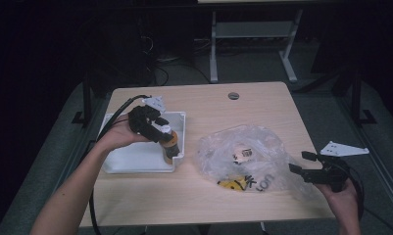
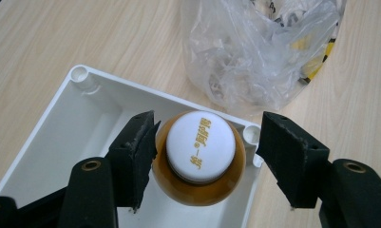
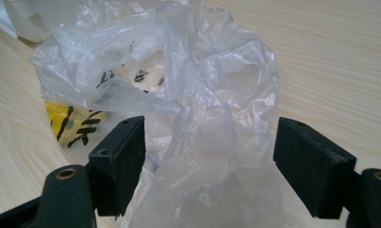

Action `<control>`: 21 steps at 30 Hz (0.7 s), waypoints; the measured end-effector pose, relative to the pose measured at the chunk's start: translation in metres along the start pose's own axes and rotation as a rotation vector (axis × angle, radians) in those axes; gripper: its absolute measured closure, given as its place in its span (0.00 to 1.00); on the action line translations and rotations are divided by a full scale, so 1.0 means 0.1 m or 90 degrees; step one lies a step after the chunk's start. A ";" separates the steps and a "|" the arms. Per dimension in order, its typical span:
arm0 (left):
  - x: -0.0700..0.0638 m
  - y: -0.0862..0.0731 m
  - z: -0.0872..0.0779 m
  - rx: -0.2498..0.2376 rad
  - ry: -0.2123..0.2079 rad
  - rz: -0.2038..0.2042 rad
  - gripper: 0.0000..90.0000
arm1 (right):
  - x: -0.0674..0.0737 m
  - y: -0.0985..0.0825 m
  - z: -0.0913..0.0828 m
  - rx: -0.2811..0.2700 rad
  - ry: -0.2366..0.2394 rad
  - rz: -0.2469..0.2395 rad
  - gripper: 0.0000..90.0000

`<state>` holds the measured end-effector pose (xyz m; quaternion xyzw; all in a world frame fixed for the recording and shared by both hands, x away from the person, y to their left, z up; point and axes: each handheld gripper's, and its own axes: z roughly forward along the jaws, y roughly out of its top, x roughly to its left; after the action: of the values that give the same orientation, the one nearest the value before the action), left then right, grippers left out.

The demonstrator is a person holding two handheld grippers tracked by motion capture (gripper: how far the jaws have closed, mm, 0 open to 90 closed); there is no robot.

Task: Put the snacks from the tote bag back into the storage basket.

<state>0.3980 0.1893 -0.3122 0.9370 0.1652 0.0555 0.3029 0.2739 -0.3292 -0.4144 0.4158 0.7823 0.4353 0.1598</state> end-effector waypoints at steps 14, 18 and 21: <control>-0.02 0.00 -0.01 -0.015 -0.006 -0.017 0.36 | 0.00 -0.03 -0.04 -0.003 -0.010 0.000 0.27; -0.03 -0.03 -0.04 -0.019 -0.006 -0.018 0.35 | 0.00 -0.03 -0.03 -0.004 -0.012 -0.001 0.27; -0.03 -0.07 -0.06 -0.023 -0.003 -0.023 0.35 | -0.01 -0.02 -0.01 0.000 -0.008 -0.003 0.27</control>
<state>0.3922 0.1967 -0.3119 0.9281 0.1808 0.0510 0.3214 0.2723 -0.3309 -0.4154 0.4168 0.7823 0.4321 0.1657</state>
